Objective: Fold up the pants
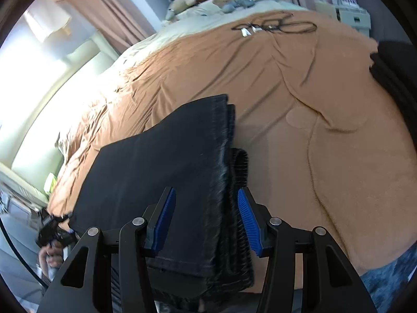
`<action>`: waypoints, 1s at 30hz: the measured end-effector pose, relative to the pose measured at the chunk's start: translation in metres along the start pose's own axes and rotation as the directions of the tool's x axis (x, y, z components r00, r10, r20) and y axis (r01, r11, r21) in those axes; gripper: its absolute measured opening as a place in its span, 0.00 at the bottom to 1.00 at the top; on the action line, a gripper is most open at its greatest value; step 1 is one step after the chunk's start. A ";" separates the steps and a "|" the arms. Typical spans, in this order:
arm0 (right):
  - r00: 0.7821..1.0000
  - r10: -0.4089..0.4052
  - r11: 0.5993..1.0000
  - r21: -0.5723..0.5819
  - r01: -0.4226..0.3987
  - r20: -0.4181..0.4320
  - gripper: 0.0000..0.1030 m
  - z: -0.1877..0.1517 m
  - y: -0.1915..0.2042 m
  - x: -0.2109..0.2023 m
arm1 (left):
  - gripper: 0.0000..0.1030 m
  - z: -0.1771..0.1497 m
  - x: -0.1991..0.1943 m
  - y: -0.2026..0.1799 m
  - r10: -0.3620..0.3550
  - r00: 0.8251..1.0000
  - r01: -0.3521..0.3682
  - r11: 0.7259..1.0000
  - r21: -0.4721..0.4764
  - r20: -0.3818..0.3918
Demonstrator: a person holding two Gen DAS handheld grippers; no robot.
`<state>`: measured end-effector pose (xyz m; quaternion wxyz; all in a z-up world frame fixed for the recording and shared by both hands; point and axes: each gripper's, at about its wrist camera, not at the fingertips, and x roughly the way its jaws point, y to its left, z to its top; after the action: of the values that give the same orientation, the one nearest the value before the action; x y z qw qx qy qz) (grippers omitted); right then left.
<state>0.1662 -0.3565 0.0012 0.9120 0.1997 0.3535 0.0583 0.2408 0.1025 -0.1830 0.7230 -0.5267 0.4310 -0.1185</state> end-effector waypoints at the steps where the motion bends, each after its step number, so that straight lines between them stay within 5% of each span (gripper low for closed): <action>1: 1.000 -0.005 1.000 -0.015 0.005 0.001 0.46 -0.003 0.007 0.001 | 0.50 0.001 0.000 -0.001 -0.008 1.000 0.008 1.000 -0.004 0.004; 6: 1.000 0.005 0.997 -0.071 -0.006 -0.005 0.46 -0.013 0.038 0.012 | 0.49 -0.001 -0.004 -0.003 -0.019 1.000 0.019 1.000 -0.003 0.014; 10: 1.000 0.003 0.995 -0.099 -0.005 -0.026 0.42 -0.017 0.058 0.027 | 0.24 -0.006 -0.007 0.001 -0.019 1.000 0.019 1.000 -0.001 0.006; 13: 0.998 0.005 0.991 -0.131 -0.013 -0.057 0.36 -0.019 0.077 0.044 | 0.19 -0.007 -0.015 0.002 -0.036 0.999 0.036 0.999 0.013 0.011; 19: 0.994 0.009 0.980 -0.199 -0.030 -0.105 0.28 -0.015 0.118 0.081 | 0.17 -0.011 -0.026 -0.006 -0.068 0.997 0.067 0.997 0.046 0.022; 30: 0.990 -0.060 0.951 -0.308 0.017 -0.131 0.26 -0.001 0.169 0.152 | 0.17 -0.006 -0.021 -0.010 -0.058 0.998 0.058 0.997 0.043 0.001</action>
<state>0.2844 -0.1644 -0.0253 0.9061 0.0445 0.4065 0.1083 0.2266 0.1075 -0.1638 0.7309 -0.5235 0.4121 -0.1481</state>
